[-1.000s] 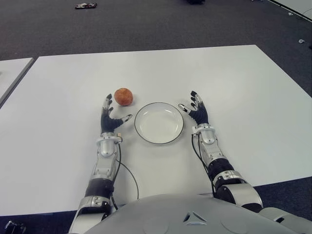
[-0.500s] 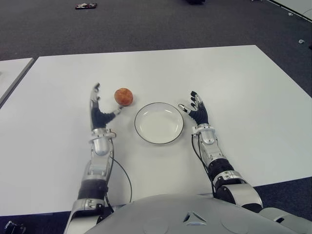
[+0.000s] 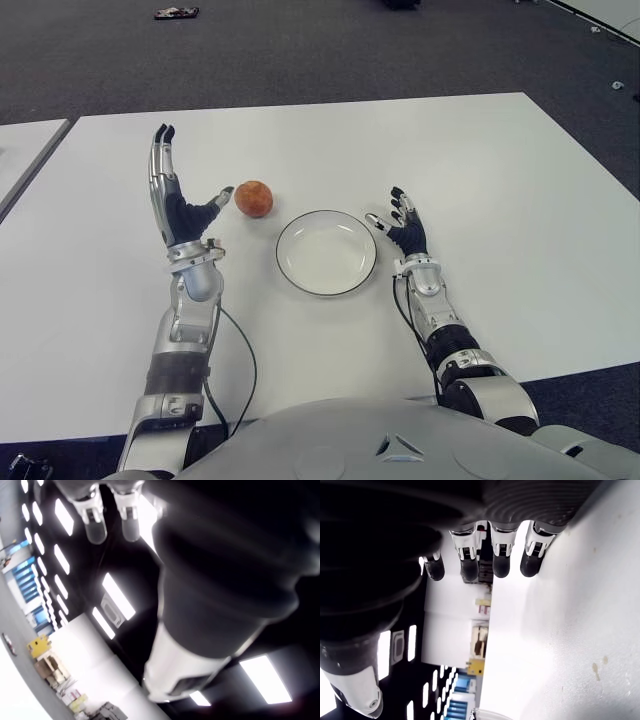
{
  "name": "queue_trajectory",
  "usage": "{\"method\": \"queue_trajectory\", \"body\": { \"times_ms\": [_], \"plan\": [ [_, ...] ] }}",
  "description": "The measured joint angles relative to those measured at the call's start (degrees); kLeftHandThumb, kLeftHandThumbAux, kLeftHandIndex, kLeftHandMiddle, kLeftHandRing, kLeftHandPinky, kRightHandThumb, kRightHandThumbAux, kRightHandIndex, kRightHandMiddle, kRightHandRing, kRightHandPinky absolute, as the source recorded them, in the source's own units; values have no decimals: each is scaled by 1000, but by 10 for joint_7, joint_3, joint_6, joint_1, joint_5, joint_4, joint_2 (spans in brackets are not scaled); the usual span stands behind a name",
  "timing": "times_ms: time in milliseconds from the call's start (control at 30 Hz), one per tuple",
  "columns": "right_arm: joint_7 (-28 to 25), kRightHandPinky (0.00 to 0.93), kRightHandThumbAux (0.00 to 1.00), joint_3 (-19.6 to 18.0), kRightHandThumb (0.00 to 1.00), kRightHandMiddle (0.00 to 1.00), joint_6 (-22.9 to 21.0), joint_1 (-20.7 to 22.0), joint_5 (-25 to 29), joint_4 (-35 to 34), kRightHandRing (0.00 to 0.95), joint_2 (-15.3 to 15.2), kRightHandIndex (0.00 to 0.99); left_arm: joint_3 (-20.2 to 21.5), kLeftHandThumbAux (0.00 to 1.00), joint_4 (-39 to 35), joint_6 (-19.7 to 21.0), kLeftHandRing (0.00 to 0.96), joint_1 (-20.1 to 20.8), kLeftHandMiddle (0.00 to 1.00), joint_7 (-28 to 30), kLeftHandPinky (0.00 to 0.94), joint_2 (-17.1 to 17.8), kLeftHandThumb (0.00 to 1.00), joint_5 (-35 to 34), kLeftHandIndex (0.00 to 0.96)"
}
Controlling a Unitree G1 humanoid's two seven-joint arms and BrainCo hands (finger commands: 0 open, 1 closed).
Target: Put the apples into the plate.
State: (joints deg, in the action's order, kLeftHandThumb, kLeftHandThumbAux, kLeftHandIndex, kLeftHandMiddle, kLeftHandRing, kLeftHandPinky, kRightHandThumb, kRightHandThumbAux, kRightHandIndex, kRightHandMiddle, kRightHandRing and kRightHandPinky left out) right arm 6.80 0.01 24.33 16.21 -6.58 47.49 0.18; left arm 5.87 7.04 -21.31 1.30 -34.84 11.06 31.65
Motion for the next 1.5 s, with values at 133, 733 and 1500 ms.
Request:
{"method": "queue_trajectory", "body": {
  "times_ms": [133, 733, 1500],
  "plan": [
    [0, 40, 698, -1, 111, 0, 1, 1, 0, 3, 8, -1, 0, 0, 522, 16, 5, 0, 21, 0, -10, 0, 12, 14, 12, 0],
    [0, 43, 691, -2, 114, 0, 3, 11, 0, 16, 6, 0, 0, -52, 510, 184, 46, 0, 151, 0, 21, 0, 50, 63, 7, 0],
    [2, 48, 694, -8, 104, 0, 13, 29, 1, 45, 7, -2, 0, -175, 391, 417, -9, 0, 263, 0, 75, 0, 64, 14, 21, 0]
  ]
}}
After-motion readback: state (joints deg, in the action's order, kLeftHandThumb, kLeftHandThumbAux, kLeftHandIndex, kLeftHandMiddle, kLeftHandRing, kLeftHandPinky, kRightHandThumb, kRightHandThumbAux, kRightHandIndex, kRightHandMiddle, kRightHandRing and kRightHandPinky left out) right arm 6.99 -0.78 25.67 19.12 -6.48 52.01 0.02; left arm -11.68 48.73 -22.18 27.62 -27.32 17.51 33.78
